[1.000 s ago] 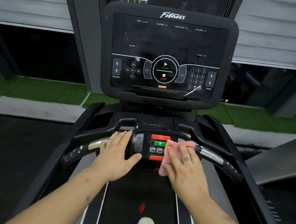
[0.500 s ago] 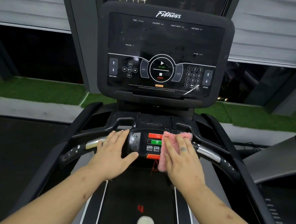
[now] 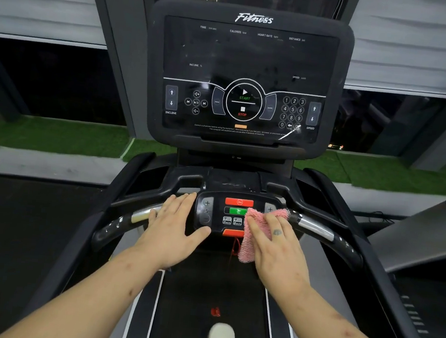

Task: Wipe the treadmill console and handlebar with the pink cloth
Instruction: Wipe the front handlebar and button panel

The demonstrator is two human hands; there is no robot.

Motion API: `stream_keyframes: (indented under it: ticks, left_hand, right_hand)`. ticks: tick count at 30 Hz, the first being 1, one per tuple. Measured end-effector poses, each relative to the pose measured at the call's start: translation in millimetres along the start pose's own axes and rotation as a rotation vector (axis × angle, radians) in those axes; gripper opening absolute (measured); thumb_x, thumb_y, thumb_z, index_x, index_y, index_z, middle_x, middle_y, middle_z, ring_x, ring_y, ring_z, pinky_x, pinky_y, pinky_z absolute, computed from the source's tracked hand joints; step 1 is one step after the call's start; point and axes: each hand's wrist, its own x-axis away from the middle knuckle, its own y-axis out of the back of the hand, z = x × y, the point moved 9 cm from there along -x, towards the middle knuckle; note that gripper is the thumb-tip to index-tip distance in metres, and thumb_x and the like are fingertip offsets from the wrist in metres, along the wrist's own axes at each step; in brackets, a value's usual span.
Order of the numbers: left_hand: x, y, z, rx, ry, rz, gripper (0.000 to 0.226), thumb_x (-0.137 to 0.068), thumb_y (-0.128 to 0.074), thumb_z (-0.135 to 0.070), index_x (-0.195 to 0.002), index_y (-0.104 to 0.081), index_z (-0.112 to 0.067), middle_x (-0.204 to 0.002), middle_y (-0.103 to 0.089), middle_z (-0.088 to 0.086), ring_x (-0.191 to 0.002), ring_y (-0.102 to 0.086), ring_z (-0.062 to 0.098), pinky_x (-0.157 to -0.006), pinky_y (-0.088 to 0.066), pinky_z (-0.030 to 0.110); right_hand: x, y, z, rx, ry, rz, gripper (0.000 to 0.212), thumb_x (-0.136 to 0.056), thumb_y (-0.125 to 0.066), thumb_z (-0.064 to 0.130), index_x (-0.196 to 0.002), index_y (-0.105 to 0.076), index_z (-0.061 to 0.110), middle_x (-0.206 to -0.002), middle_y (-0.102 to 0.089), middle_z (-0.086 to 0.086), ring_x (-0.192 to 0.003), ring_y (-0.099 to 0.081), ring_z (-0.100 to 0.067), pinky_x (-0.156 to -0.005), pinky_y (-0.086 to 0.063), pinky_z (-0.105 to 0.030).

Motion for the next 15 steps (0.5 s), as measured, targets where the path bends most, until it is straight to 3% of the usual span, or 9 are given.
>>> stream_keyframes:
  ticks: [2, 4, 6, 10, 12, 15]
  left_hand:
    - [0, 0, 0, 0.004, -0.004, -0.004, 0.089, -0.095, -0.05, -0.068, -0.164, -0.004, -0.036, -0.173, -0.009, -0.009, -0.159, 0.004, 0.015, -0.129, -0.009, 0.053]
    - [0, 1, -1, 0.006, -0.012, -0.006, 0.088, -0.095, -0.05, -0.068, -0.164, -0.004, -0.036, -0.172, -0.011, -0.008, -0.16, 0.003, 0.015, -0.129, -0.009, 0.053]
    - [0, 1, -1, 0.005, -0.015, -0.008, 0.088, -0.095, -0.05, -0.068, -0.164, -0.005, -0.036, -0.172, -0.012, -0.008, -0.16, 0.002, 0.016, -0.129, -0.01, 0.052]
    - [0, 2, -2, 0.002, -0.008, -0.006, 0.089, -0.095, -0.051, -0.067, -0.165, -0.005, -0.035, -0.173, -0.011, -0.008, -0.16, 0.003, 0.015, -0.129, -0.009, 0.053]
    - [1, 1, -1, 0.0, -0.005, -0.004, 0.089, -0.095, -0.051, -0.067, -0.164, -0.005, -0.035, -0.173, -0.01, -0.008, -0.159, 0.004, 0.016, -0.129, -0.008, 0.054]
    - [0, 0, -1, -0.003, 0.005, 0.004, 0.089, -0.095, -0.05, -0.068, -0.164, -0.003, -0.036, -0.173, -0.007, -0.009, -0.159, 0.006, 0.015, -0.129, -0.006, 0.055]
  right_hand:
    - [-7, 7, 4, -0.015, 0.018, -0.019, 0.08, -0.08, -0.086, 0.027, -0.152, -0.051, 0.023, -0.145, -0.053, -0.017, -0.136, -0.047, -0.037, -0.112, -0.047, -0.051]
    - [-12, 13, 6, -0.029, 0.014, -0.045, 0.085, -0.069, -0.094, 0.026, -0.146, -0.058, 0.02, -0.141, -0.056, -0.017, -0.132, -0.05, -0.037, -0.109, -0.049, -0.051]
    - [-12, 14, 8, -0.043, 0.006, -0.087, 0.078, -0.073, -0.092, 0.024, -0.145, -0.06, 0.019, -0.139, -0.057, -0.016, -0.131, -0.051, -0.036, -0.108, -0.05, -0.051]
    - [1, 10, 10, -0.059, 0.093, -0.22, 0.048, -0.093, -0.068, 0.015, -0.141, -0.064, 0.019, -0.133, -0.061, -0.013, -0.127, -0.053, -0.034, -0.108, -0.049, -0.051]
    - [6, 10, 12, -0.062, 0.116, -0.253, 0.05, -0.089, -0.074, 0.012, -0.138, -0.066, 0.018, -0.129, -0.064, -0.013, -0.124, -0.056, -0.035, -0.106, -0.051, -0.051]
    - [4, 13, 23, -0.051, 0.15, -0.264, 0.062, -0.069, -0.094, 0.013, -0.128, -0.074, 0.016, -0.119, -0.069, -0.011, -0.114, -0.064, -0.034, -0.1, -0.056, -0.05]
